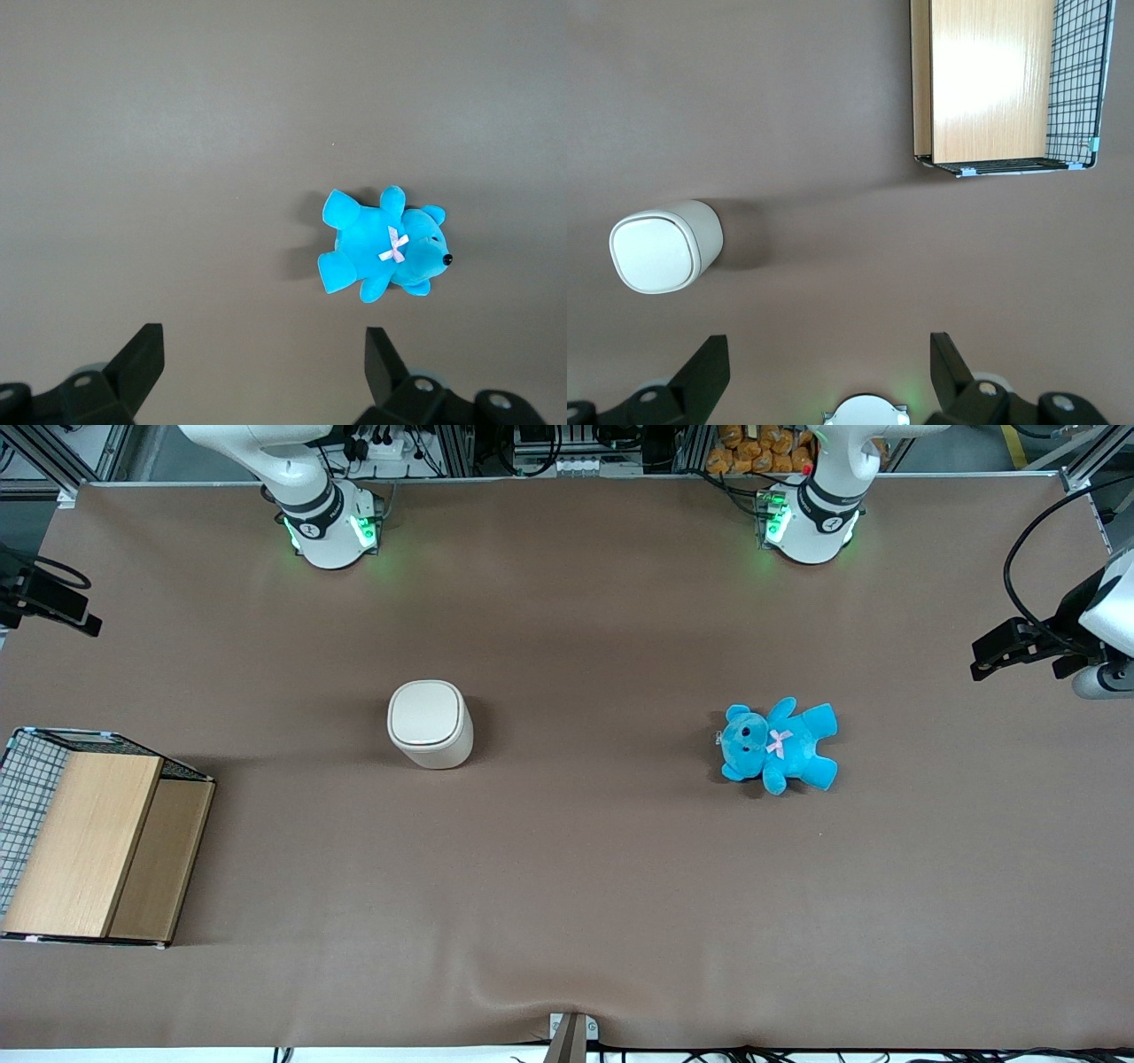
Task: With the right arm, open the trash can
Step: 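Move the right gripper toward the white trash can's lid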
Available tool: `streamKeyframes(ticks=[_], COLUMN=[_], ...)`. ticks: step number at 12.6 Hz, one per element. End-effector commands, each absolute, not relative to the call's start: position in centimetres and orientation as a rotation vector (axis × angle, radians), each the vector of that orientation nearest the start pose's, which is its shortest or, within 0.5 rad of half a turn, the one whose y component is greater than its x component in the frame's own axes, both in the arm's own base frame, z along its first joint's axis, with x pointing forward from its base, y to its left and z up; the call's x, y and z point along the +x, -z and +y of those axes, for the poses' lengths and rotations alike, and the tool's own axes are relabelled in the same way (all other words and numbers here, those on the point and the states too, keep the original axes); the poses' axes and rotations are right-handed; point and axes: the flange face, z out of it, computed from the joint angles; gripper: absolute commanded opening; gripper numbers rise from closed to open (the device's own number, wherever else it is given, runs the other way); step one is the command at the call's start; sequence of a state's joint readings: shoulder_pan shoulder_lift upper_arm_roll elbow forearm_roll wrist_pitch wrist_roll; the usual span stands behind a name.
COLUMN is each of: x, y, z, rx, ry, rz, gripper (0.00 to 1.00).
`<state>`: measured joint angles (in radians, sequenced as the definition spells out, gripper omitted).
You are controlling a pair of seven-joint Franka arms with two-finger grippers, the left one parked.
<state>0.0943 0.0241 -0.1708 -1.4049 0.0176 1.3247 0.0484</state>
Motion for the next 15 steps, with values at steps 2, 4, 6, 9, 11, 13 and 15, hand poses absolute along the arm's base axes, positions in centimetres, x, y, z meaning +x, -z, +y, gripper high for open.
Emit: streamKeyframes(ticks=[2, 4, 6, 9, 11, 13, 15], x=[53.6, 54.4, 55.3, 54.8, 53.4, 53.0, 53.0], y=[-67.2, -66.1, -64.0, -59.3, -54.9, -50.2, -45.6], z=[-3.0, -0.7, 6.0, 16.2, 22.9, 26.1, 26.3], rx=[-3.137, -3.131, -3.137, -3.092, -3.127, -3.149, -3.152], ry=[-0.18, -0.232, -0.294, -0.452, -0.549, -0.558, -0.536], rz=[0.2, 0.136, -0.049, -0.181, -0.197, -0.196, -0.179], gripper=[1.0, 1.0, 1.0, 0.17, 0.0, 0.0, 0.0])
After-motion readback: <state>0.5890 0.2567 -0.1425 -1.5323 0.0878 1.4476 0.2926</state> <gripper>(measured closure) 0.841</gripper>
